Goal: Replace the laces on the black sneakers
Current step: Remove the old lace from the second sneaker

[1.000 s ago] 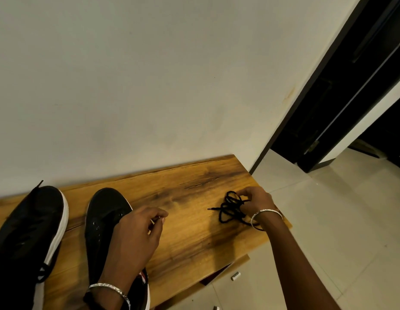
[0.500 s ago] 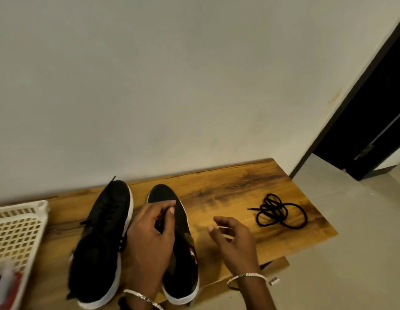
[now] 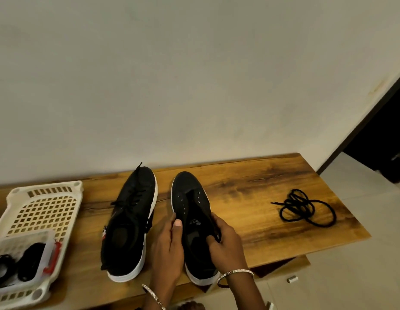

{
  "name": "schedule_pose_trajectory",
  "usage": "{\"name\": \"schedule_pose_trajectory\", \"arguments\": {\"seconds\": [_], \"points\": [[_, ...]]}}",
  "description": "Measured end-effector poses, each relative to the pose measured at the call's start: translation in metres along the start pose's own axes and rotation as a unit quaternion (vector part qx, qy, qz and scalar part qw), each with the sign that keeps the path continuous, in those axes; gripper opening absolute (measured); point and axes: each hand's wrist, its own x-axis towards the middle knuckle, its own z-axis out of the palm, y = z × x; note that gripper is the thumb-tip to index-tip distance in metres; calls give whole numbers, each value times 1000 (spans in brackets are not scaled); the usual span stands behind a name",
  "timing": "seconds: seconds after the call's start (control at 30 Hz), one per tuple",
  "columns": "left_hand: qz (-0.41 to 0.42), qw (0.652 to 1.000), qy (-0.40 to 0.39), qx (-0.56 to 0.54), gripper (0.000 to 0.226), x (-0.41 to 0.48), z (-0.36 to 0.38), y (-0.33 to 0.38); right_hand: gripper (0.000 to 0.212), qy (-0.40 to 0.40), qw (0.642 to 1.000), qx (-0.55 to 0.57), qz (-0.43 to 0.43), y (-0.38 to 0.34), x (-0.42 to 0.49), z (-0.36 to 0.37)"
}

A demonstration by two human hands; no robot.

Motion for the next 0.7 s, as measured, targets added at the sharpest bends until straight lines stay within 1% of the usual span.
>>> {"name": "schedule_pose_trajectory", "arguments": {"seconds": [0.1, 0.2, 0.37, 0.5, 0.6, 0.7], "points": [[19, 1000, -7, -3, 42, 8, 9, 1, 58, 11, 1000, 14, 0, 2, 11, -10], [37, 998, -43, 7, 42, 15, 21, 1, 56, 35, 999, 23, 5, 12, 24, -29], [48, 992, -115, 1, 45, 16, 47, 5, 53, 101, 993, 64, 20, 31, 33, -62], [54, 986, -160, -15, 49, 15, 64, 5, 43, 160, 983, 87, 15, 40, 38, -74], [65, 984, -166, -10, 46, 16, 66, 2, 36, 204, 973, 102, 18, 45, 41, -78], [96, 987, -127, 11, 42, 17, 64, -1, 33, 226, 970, 83, 15, 41, 38, -78]]}}
